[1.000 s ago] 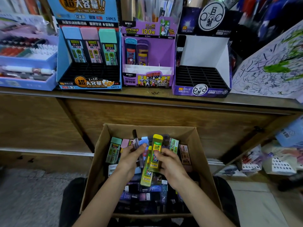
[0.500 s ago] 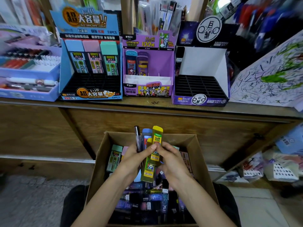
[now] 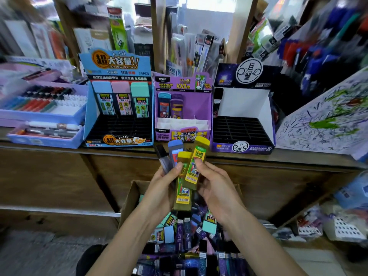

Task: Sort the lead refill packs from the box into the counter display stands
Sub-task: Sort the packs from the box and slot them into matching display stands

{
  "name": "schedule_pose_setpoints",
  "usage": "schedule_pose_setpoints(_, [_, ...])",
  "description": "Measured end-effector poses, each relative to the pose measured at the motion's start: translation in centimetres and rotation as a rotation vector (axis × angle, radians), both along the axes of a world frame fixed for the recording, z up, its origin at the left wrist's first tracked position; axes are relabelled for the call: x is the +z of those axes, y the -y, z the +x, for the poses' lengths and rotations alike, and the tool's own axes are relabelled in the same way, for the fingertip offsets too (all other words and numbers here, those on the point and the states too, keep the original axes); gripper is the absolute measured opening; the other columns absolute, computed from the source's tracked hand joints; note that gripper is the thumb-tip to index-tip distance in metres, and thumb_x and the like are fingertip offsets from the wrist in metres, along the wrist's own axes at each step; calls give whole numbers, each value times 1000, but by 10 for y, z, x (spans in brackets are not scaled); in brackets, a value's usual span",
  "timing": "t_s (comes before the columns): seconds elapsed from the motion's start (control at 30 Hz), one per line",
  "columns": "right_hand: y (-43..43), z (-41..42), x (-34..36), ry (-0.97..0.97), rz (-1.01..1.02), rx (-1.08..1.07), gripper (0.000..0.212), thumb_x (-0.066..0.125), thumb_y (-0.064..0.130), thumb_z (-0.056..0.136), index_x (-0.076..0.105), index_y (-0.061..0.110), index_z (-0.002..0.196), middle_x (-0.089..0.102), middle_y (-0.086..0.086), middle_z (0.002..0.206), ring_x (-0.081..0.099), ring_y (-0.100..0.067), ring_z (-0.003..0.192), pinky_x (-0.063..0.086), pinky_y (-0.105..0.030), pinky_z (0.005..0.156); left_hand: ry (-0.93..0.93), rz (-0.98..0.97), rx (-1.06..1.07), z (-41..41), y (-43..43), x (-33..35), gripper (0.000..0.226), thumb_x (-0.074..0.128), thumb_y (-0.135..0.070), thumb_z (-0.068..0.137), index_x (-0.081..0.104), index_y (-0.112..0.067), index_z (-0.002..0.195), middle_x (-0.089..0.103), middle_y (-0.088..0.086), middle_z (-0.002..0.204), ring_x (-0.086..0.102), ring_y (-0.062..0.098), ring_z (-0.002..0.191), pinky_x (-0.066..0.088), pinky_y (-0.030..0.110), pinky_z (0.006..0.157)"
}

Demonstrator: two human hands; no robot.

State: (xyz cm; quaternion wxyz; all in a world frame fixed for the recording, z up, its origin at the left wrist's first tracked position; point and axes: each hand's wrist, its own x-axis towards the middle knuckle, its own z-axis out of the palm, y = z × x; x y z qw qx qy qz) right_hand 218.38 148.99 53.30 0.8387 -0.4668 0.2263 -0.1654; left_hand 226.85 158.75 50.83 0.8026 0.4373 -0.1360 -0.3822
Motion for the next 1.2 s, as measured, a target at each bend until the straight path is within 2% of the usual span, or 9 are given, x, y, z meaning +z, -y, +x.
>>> schedule_pose_setpoints(0.23, [9, 20, 26, -75, -352, -7, 16, 58, 20, 92, 73, 18, 94, 73, -2, 97, 67, -20, 98, 50, -43, 89, 280, 81, 158, 18, 11, 20, 36, 54, -20, 87, 56, -10, 122, 70, 5, 111, 66, 19, 103, 54, 26, 78])
schedule_pose_setpoints(0.37, [22, 37, 38, -112, -543, -36, 8, 64, 10, 86, 70, 15, 84, 73, -1, 86, 67, -14, 86, 49, -24, 78, 336, 101, 205, 34, 8, 30, 30, 50, -15, 92, 56, -7, 120, 71, 4, 107, 66, 18, 101, 55, 24, 78])
schedule_pose_setpoints(0.47, [39, 49, 53, -118, -630, -29, 11, 67, 7, 83, 69, 17, 79, 69, 3, 76, 61, -2, 69, 45, -12, 60, 352, 105, 233, 50, 3, 43, 30, 51, -17, 91, 57, -10, 119, 71, -1, 100, 66, 14, 95, 55, 27, 76])
schedule_pose_setpoints(0.53, [53, 59, 66, -70, -624, -117, 11, 66, 9, 84, 67, 20, 82, 70, 2, 80, 62, -5, 70, 48, -18, 57, 382, 120, 241, 60, -1, 51, 29, 53, -20, 90, 58, -13, 118, 69, -2, 99, 64, 13, 94, 54, 32, 80])
schedule_pose_setpoints(0.63, [76, 82, 83, 7, -691, -264, 15, 67, 10, 84, 64, 24, 83, 69, 0, 86, 67, -14, 80, 55, -29, 66, 391, 136, 251, 71, -7, 61, 31, 56, -27, 85, 58, -17, 115, 69, -3, 94, 64, 17, 93, 52, 45, 85])
schedule_pose_setpoints(0.7, [89, 99, 89, -24, -826, -290, 15, 67, 10, 84, 63, 25, 82, 68, 2, 84, 66, -16, 86, 55, -33, 75, 381, 153, 238, 77, -10, 63, 36, 57, -30, 82, 58, -18, 116, 69, -1, 94, 64, 25, 94, 50, 56, 88])
schedule_pose_setpoints(0.8, [102, 120, 85, -115, -965, -279, 10, 64, 9, 86, 61, 18, 86, 64, 3, 81, 63, -18, 84, 54, -39, 82, 379, 165, 232, 80, -12, 64, 34, 58, -31, 81, 58, -21, 113, 69, -3, 92, 64, 26, 94, 51, 56, 86])
schedule_pose_setpoints(0.97, [103, 131, 67, -211, -1122, -215, 9, 58, 13, 92, 55, 19, 86, 55, 14, 77, 55, -1, 74, 46, -14, 66, 348, 190, 241, 83, -11, 63, 39, 57, -31, 80, 57, -16, 116, 68, 2, 98, 63, 23, 96, 45, 60, 94])
schedule_pose_setpoints(1.2, [107, 129, 69, -269, -1288, -133, 7, 54, 13, 94, 53, 20, 92, 51, 17, 76, 50, 2, 71, 36, -6, 55, 331, 191, 226, 86, -10, 56, 32, 57, -27, 83, 58, -16, 113, 68, 1, 92, 64, 25, 90, 52, 53, 83])
